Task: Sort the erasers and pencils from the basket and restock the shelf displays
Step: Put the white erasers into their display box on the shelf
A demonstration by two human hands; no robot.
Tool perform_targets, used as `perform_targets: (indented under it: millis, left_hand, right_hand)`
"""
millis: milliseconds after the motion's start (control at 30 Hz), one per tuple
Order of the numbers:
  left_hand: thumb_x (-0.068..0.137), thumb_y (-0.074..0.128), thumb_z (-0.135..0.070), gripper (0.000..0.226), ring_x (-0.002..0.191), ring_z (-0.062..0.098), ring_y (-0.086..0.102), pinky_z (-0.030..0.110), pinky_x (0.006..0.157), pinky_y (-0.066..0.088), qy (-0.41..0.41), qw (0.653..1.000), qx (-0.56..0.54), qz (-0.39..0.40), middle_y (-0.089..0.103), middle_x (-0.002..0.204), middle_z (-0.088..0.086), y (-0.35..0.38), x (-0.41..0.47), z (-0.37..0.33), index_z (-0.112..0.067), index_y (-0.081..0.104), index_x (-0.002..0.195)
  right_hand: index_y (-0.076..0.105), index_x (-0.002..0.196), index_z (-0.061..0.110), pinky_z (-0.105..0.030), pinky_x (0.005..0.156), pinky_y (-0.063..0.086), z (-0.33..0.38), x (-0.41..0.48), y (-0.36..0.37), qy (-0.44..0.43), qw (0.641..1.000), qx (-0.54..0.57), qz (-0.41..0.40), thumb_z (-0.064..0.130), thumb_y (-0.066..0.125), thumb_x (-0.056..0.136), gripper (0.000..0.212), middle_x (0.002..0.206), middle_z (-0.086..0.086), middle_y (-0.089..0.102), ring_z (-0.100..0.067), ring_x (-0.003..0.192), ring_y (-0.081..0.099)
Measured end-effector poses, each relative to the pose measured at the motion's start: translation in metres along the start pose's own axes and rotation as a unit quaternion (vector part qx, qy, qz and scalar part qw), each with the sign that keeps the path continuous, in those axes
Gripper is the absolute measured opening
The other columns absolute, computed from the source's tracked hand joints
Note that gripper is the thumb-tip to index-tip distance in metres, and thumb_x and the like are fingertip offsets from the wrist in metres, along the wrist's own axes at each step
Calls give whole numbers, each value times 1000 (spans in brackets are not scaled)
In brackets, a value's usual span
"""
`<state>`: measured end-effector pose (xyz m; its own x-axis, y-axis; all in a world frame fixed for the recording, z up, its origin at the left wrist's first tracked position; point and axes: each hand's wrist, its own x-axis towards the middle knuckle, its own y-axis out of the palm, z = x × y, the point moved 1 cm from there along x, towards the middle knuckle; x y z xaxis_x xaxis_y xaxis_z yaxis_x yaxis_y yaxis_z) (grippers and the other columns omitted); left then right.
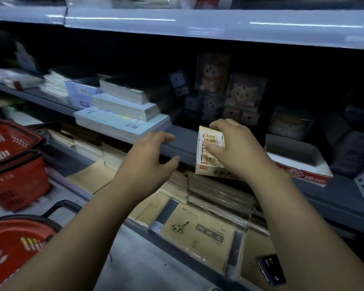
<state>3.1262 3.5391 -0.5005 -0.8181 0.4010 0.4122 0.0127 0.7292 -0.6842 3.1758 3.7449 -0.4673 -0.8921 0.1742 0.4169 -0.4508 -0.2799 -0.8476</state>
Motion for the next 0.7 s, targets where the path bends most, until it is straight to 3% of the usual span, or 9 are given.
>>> perform_targets:
  millis: [133, 233, 367, 567, 700]
  left_hand:
    - [89, 73, -37, 48, 123, 13, 52, 35, 104, 45, -10, 999, 51, -5, 58, 130, -8, -40, -25, 22, -26, 58, 133]
    - [90, 71, -39, 48, 120, 14, 53, 30, 90, 49, -30, 995, 95, -1, 58, 132, -5, -72, -49, 39, -26, 57, 134]
    - [91, 71, -39, 52, 121, 16, 54, 34, 98, 47, -69, 986, 149, 8, 58, 134, -1, -116, -87, 59, -22, 55, 138]
    - [85, 75, -42, 57, 120, 23, 56, 38, 100, 46, -153, 957, 242, 35, 58, 130, 4, -180, -157, 94, -19, 57, 134]
    - [87, 76, -38, 56, 119, 26, 58, 31, 94, 44, -206, 937, 274, 60, 59, 130, 5, -209, -206, 114, -18, 56, 134]
  right_hand:
    - [49, 143, 22, -35, 92, 48, 41, -6, 11, -62, 996, -21, 59, 33, 68, 93, 54, 136, 2, 51, -20, 118, 53]
    - [49, 142, 21, -38, 95, 48, 78, -9, 24, -109, 989, -16, 96, 35, 70, 91, 57, 135, 0, 51, -21, 120, 51]
    - [49, 142, 22, -42, 99, 48, 137, -13, 46, -170, 975, -6, 146, 36, 71, 90, 58, 138, -2, 52, -23, 125, 50]
    - [50, 140, 21, -38, 94, 49, 222, -37, 81, -277, 933, 20, 228, 36, 72, 90, 57, 135, -4, 51, -24, 119, 52]
    - [51, 138, 20, -38, 98, 46, 269, -58, 106, -344, 898, 16, 274, 38, 74, 87, 59, 134, -9, 53, -28, 121, 53]
